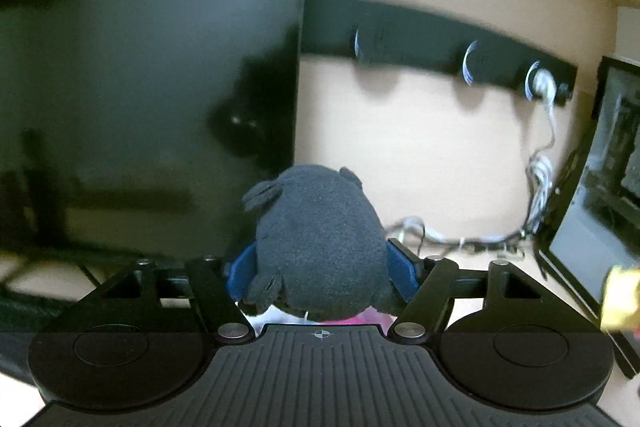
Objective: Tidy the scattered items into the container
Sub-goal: 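Carry the plush and pudding over the pink box and release both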
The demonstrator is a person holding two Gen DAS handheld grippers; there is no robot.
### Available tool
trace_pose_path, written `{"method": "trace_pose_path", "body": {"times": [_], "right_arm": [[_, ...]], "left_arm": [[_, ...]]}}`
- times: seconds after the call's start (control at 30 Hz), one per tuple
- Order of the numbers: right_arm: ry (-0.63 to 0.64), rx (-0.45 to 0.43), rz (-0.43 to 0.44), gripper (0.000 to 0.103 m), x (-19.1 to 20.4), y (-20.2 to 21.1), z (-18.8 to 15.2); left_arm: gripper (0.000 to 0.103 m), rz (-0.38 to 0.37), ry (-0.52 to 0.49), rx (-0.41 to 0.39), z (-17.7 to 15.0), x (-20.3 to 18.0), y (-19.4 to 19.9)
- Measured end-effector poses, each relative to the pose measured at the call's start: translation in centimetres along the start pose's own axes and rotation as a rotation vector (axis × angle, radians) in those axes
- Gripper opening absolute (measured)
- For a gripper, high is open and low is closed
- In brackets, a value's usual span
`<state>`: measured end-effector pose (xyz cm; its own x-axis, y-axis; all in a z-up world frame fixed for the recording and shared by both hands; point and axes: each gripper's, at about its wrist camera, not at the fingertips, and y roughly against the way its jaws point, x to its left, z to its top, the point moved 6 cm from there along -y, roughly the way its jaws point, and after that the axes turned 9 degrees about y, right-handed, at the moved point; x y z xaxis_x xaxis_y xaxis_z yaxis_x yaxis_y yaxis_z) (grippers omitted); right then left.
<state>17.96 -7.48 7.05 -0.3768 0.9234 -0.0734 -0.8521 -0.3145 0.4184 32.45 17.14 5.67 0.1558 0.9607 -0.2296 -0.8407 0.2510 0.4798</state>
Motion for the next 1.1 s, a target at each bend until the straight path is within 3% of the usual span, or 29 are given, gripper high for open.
{"method": "trace_pose_path", "body": {"times": [0.1, 0.2, 0.23, 0.4, 0.63, 0.9, 0.93, 1.1], "right_arm": [[-0.008, 0.024, -0.009, 0.055, -0.6, -1.2, -0.3], [-0.001, 0.052, -0.003, 0.055, -0.7, -2.6, -0.5], [0.003, 0.059, 0.005, 0.055, -0.7, -3.2, -0.5], [0.028, 0.087, 0.069, 0.055, 0.6, -5.9, -0.4], [0.109, 0.096, 0.192, 0.054, 4.2, -11.4, 1.4], [0.106, 0.080, 0.315, 0.055, 9.4, -18.6, 5.3], [0.090, 0.084, 0.329, 0.059, 9.7, -19.6, 5.6], [0.048, 0.089, 0.314, 0.062, 9.2, -20.7, 5.5]], "left_arm": [[0.085, 0.041, 0.011, 0.063, -2.6, 1.2, -2.6], [0.092, 0.065, 0.044, 0.089, -4.9, 2.2, -2.5], [0.096, 0.069, 0.065, 0.087, -5.7, 2.5, -2.0], [0.096, 0.114, 0.156, 0.093, -10.1, 4.0, 2.3], [0.098, 0.157, 0.265, 0.176, -15.4, 4.4, 6.1], [0.100, 0.195, 0.291, 0.222, -17.7, 3.6, 8.8], [0.100, 0.209, 0.298, 0.227, -18.0, 3.9, 9.2], [0.100, 0.260, 0.342, 0.241, -19.1, 5.8, 10.8]]}}
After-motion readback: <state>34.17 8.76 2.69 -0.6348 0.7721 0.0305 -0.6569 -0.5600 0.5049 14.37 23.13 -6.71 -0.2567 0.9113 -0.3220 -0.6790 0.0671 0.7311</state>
